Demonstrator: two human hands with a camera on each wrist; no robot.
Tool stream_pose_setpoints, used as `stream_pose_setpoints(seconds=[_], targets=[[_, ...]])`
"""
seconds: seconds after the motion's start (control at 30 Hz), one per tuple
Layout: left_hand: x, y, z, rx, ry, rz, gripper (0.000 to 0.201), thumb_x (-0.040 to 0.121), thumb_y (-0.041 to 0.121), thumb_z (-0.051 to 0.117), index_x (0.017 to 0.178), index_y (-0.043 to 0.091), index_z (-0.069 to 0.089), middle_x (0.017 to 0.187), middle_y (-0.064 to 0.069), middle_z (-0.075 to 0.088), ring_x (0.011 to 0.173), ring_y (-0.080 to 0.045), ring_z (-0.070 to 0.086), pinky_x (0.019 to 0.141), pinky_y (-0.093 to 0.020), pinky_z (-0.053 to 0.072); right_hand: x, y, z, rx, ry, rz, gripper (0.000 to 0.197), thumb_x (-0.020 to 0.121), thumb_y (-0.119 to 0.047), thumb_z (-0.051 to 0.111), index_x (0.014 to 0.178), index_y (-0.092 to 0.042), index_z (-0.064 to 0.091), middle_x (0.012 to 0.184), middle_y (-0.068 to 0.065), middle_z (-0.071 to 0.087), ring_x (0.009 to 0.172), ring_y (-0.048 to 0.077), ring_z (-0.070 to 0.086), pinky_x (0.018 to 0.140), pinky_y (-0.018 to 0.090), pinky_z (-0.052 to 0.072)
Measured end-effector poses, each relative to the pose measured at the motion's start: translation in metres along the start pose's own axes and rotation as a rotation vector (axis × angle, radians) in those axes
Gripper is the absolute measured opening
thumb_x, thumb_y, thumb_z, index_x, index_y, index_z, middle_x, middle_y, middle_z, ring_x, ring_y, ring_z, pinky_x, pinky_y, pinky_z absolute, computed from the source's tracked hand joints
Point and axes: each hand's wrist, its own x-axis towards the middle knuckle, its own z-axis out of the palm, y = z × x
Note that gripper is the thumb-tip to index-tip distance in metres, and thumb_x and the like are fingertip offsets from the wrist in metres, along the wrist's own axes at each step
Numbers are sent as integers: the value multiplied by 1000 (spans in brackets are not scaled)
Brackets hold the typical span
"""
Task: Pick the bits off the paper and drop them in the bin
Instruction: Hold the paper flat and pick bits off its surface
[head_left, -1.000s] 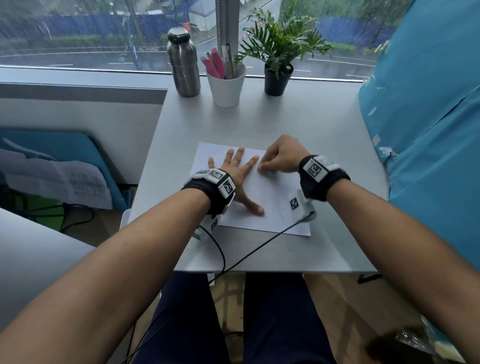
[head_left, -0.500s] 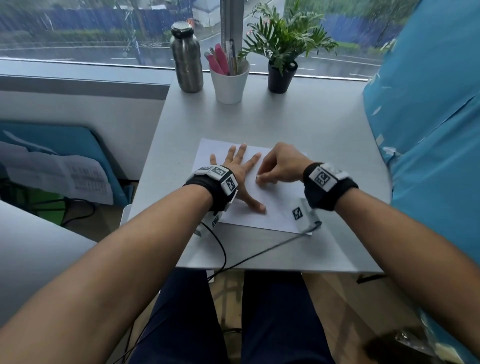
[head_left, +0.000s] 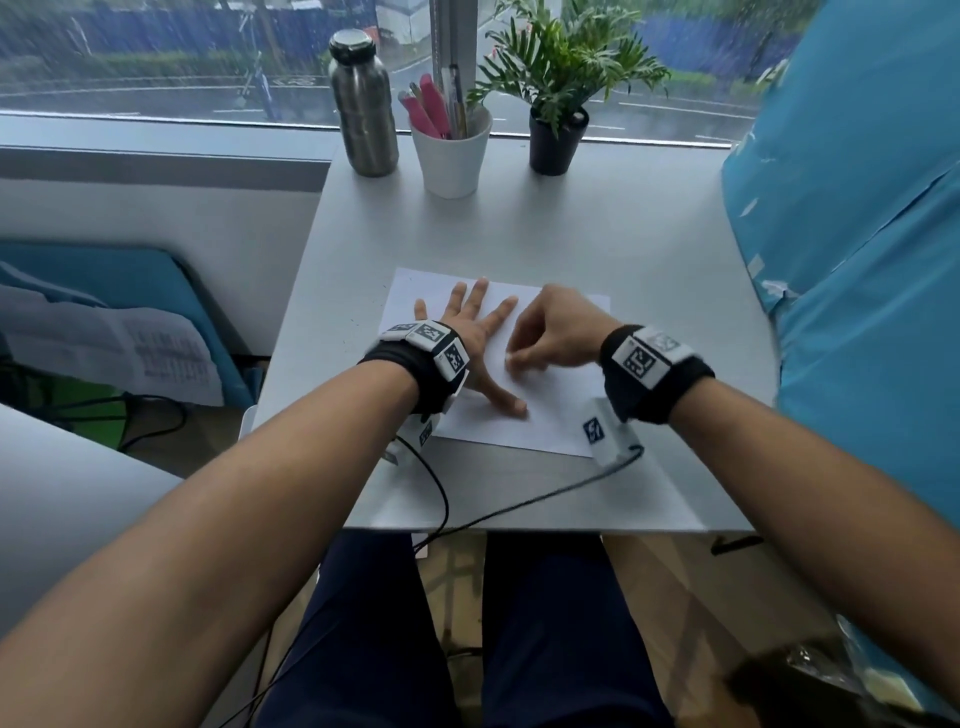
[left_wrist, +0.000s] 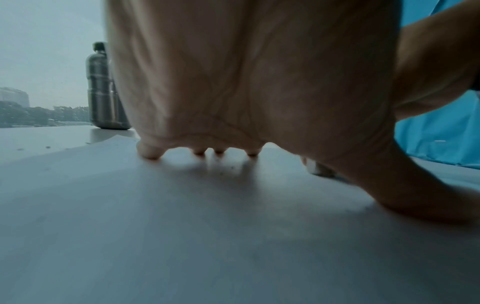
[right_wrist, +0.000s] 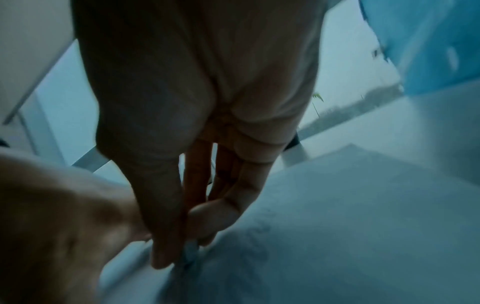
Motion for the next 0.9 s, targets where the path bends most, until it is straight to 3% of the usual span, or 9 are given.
stream_pose_setpoints(seconds=[0.07, 0.17, 0.3, 0.43, 0.57, 0.7, 0.73, 0.83, 0.9], targets=[[0, 0, 0, 4, -5, 1, 155, 30, 92, 68, 147, 46, -23, 155, 6, -37, 144, -22, -31, 110, -67, -13, 1, 3, -3, 6, 12, 16, 9, 73, -23, 83, 81, -19, 80, 64, -1, 73, 52, 2, 62, 58, 15, 50], [-1, 2, -1, 12, -1, -7, 154, 32, 91, 69, 148, 45, -22, 155, 5, -37, 144, -22, -30, 111, -67, -12, 8, 10, -14, 25, 177, 89, 12, 72, -25, 83, 82, -20, 81, 66, -2, 73, 49, -4, 60, 60, 13, 47], [0, -1, -1, 8, -3, 6, 157, 28, 94, 66, 147, 46, -24, 155, 6, -38, 144, -22, -31, 110, -67, -13, -6, -2, 8, -6, 1, -24, 8, 73, -22, 82, 80, -18, 80, 67, 1, 74, 53, 4, 64, 57, 12, 50], [-1, 1, -2, 17, -9, 3, 160, 24, 93, 67, 146, 47, -25, 154, 6, -38, 144, -22, -32, 110, -67, -13, 2, 8, -9, 18, 200, 74, 13, 73, -25, 82, 84, -19, 81, 69, -3, 74, 55, -2, 63, 70, 21, 56], [-1, 1, -2, 25, -23, 10, 163, 21, 93, 68, 145, 46, -27, 153, 6, -41, 142, -22, -34, 110, -68, -13, -13, -6, 12, -23, -26, -30, 7, 73, -22, 81, 79, -18, 80, 66, -2, 74, 50, -1, 62, 58, 12, 47], [-2, 3, -2, 24, -27, 6, 163, 22, 90, 71, 145, 46, -27, 153, 6, -40, 142, -23, -34, 110, -68, -13, -5, 6, -5, 35, 171, 70, 9, 73, -23, 82, 82, -20, 81, 68, -2, 74, 52, -2, 62, 61, 14, 48], [-2, 3, -2, 24, -30, 5, 164, 22, 90, 71, 145, 46, -27, 153, 6, -40, 142, -23, -34, 109, -68, -13, -6, 6, -3, 39, 178, 66, 9, 73, -23, 82, 81, -19, 81, 67, -3, 74, 50, -5, 61, 60, 14, 48], [-2, 2, -2, 24, -27, 9, 165, 20, 91, 69, 145, 46, -27, 153, 6, -41, 142, -23, -35, 109, -68, -14, -17, -4, 10, -12, 15, -22, 7, 73, -21, 81, 78, -18, 80, 65, -2, 73, 48, -3, 60, 56, 11, 48], [-2, 2, -2, 25, -31, 10, 165, 20, 91, 70, 145, 46, -27, 153, 6, -40, 142, -23, -35, 109, -68, -14, -11, 3, 2, -3, 64, 21, 9, 73, -23, 82, 80, -19, 81, 67, 1, 74, 50, -1, 61, 60, 15, 50]])
